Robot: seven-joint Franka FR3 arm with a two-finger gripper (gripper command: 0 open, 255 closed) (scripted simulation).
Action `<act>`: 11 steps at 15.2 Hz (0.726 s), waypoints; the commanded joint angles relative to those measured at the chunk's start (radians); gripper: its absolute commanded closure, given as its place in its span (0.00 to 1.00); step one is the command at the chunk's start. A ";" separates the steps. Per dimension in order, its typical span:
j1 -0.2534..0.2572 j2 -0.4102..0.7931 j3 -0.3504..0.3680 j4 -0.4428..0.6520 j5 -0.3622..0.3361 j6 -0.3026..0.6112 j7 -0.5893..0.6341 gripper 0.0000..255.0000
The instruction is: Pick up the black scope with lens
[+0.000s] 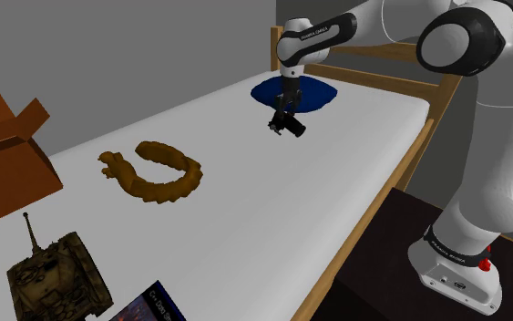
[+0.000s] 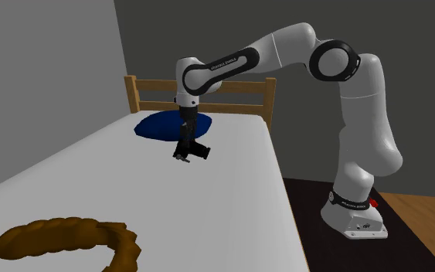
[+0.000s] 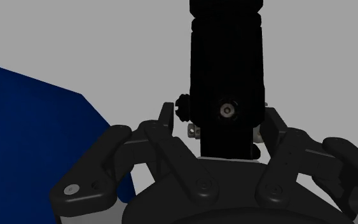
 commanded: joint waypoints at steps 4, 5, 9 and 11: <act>0.000 0.004 0.000 0.000 0.000 -0.001 0.001 1.00; 0.000 0.002 0.000 -0.001 0.000 0.000 0.000 1.00; -0.001 -0.009 -0.001 0.036 -0.004 -0.049 0.006 1.00; -0.001 -0.014 -0.002 0.056 -0.005 -0.074 0.009 1.00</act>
